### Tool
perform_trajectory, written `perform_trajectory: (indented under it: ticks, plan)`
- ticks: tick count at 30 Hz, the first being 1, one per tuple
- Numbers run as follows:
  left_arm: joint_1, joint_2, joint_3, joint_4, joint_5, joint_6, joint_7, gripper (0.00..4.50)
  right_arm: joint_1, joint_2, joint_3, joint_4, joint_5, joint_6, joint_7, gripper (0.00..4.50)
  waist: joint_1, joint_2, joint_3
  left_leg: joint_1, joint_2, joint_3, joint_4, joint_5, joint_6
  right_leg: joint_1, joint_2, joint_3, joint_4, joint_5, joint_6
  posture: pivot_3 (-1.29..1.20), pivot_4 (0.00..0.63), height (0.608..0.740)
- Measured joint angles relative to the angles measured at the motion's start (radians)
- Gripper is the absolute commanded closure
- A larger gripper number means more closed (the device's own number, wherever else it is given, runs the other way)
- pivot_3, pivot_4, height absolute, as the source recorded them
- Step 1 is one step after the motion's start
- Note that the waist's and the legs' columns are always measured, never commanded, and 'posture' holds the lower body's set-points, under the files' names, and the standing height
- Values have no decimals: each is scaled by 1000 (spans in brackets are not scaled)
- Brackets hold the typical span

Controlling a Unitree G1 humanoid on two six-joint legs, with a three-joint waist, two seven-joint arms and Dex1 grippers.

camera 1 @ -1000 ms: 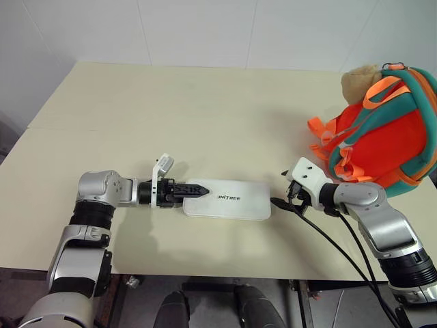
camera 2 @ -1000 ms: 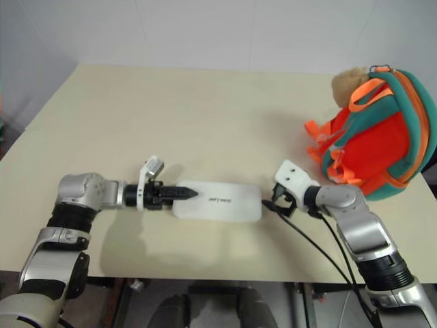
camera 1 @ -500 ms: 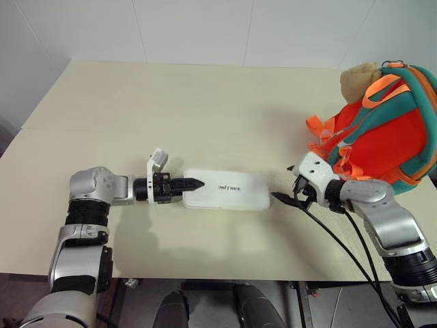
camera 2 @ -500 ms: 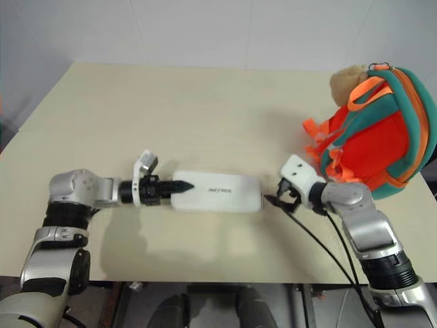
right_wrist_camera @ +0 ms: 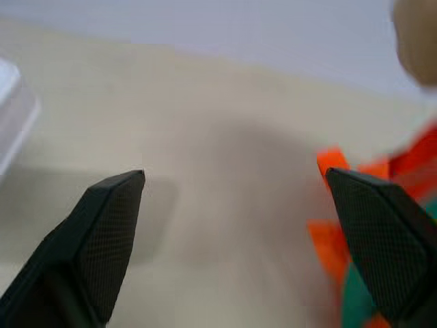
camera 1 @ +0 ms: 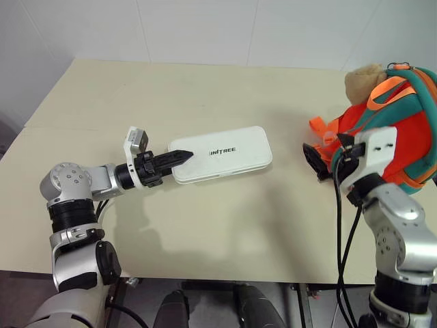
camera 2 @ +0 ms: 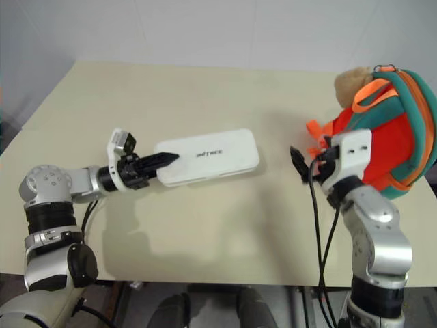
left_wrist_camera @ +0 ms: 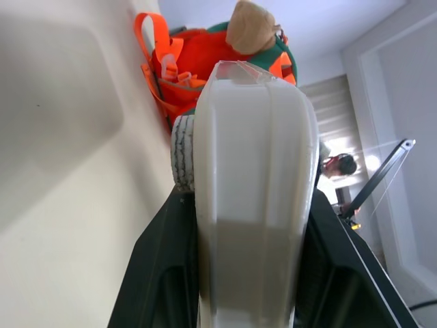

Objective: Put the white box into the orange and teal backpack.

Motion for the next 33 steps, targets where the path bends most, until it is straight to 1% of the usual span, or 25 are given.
perform_trajectory:
  ticks: [6,10,17,26,28,30,33]
  plan:
    - [-1,-18,1,-7,-19,5,31,3195,8,35,-79,-32,42,-10,-94,0,-7,0,0,1,0,0,-1,0,-1,0,1,0,1,0,-1,0,150,740]
    - [-2,-18,1,-6,-20,4,39,3195,-1,41,-92,-3,42,-33,-127,0,-7,0,0,1,0,0,-2,0,-1,0,1,0,0,0,0,0,150,740]
    - [-12,-23,4,-6,-22,4,54,3195,-170,27,-77,261,14,-149,-153,0,-23,0,0,1,0,0,-2,0,-1,0,0,0,0,0,0,0,150,740]
    - [-3,-23,19,-24,-43,5,79,3195,-361,18,-10,584,-54,-326,-177,0,-36,1,0,1,1,0,-7,1,-1,-1,0,0,-2,0,0,0,150,740]
    - [7,-23,26,-34,-55,5,87,3195,-400,18,3,650,-68,-352,-186,391,-36,1,0,1,1,0,-7,1,-1,-1,0,0,-2,0,0,0,150,740]
    - [15,-23,29,-50,-62,5,99,3195,-432,18,10,701,-79,-367,-199,885,-36,1,0,1,0,0,-7,1,-2,-1,0,0,-2,0,0,0,150,740]
    - [23,-23,38,-60,-78,5,116,3195,-443,18,29,721,-80,-375,-197,1921,-35,1,0,1,1,0,-7,1,-2,-1,0,0,-3,0,0,0,150,740]
